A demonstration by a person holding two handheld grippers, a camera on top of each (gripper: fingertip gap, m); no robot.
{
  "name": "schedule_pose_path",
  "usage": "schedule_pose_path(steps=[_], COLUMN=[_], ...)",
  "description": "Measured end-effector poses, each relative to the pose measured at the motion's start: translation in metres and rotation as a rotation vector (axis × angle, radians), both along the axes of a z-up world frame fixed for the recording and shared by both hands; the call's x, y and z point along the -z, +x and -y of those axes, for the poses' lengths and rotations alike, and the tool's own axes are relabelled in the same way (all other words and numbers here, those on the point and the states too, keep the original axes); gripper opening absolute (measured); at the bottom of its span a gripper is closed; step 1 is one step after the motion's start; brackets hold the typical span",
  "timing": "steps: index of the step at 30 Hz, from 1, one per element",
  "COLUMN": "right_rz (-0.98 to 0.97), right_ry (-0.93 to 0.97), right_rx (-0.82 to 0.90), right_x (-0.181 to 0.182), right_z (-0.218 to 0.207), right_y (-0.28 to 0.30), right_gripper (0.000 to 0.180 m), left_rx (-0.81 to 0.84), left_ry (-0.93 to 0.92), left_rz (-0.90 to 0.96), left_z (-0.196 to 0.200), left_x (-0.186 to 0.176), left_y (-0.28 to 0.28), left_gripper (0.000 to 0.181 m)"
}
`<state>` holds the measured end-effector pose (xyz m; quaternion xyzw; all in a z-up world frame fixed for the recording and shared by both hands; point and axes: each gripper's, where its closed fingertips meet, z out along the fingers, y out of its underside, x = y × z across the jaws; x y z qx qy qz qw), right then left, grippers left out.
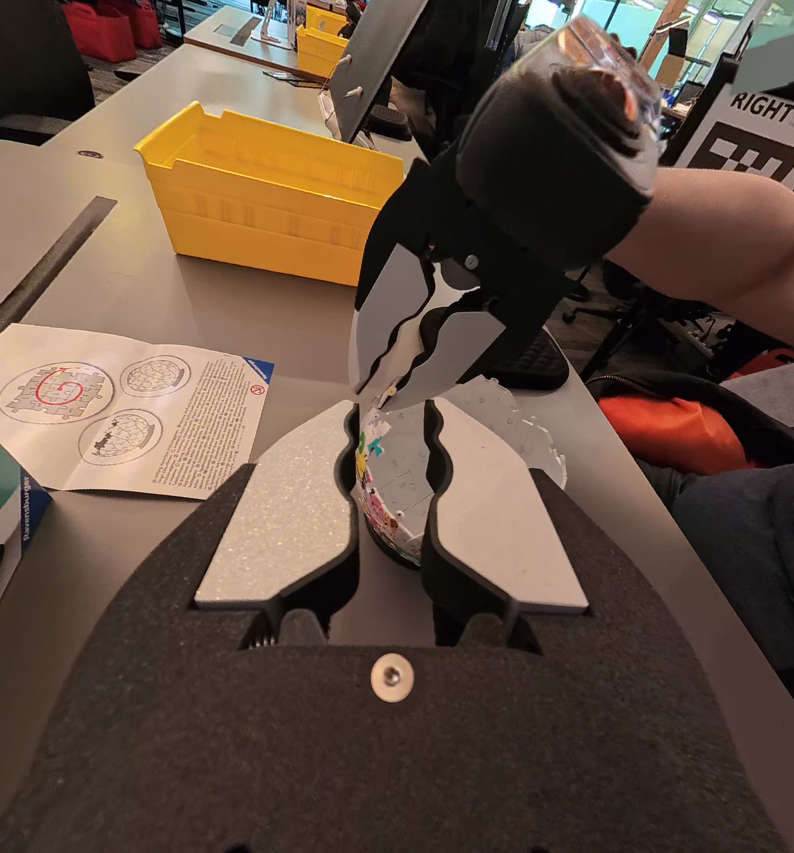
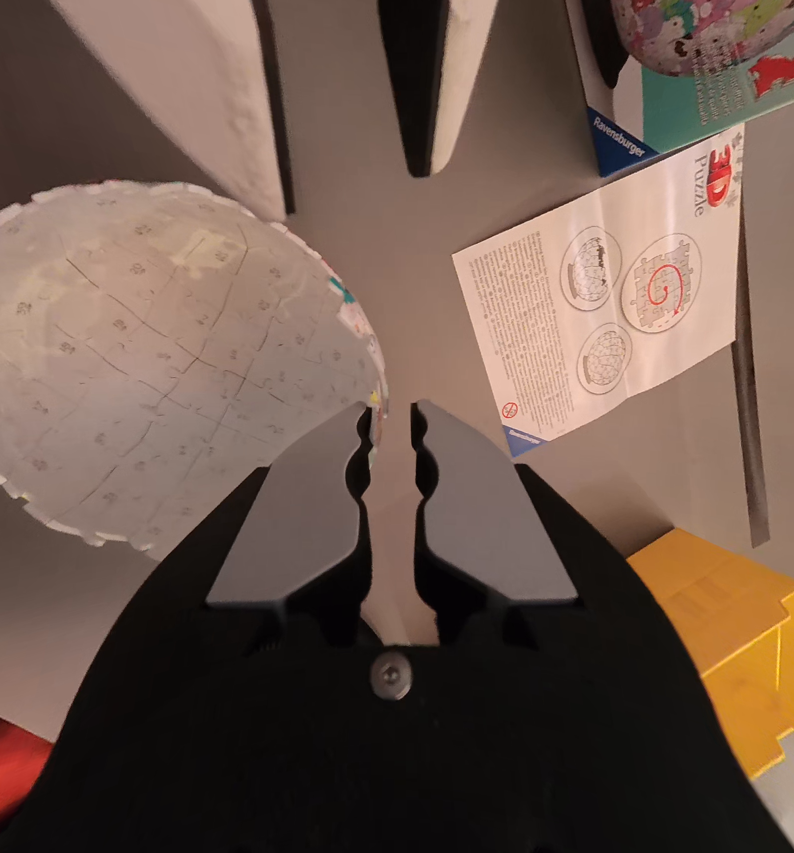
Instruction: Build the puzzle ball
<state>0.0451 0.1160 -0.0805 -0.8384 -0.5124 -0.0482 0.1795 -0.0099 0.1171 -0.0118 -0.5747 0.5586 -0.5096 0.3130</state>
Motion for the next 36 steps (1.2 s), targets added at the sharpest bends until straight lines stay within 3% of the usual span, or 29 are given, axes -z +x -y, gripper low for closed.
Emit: schedule_pose_path(steps=[4,13,36], right_rz=[-0.017,-0.021,0.090], right_ry=[-0.022,-0.013,0.030], right_rx=[0.004,0.013,0.014], right_x=[0.002,0.002,-0.008], right_z=[0.002,0.002,-0.002], right_y=[-0.002,-0.002,0.004], right_gripper=[0.007,0.006,0.014], left_rx=[0.003,0.004,0.013], left_ry=[0.004,0.015,0.017], left_rz=[-0.001,0.001,-0.012], left_z=[0.001,0.002,0.004], left_x=[0.000,-0.002,0.000], left_y=[0.000,0.001,0.002], left_gripper=[0.026,0.025,0.025])
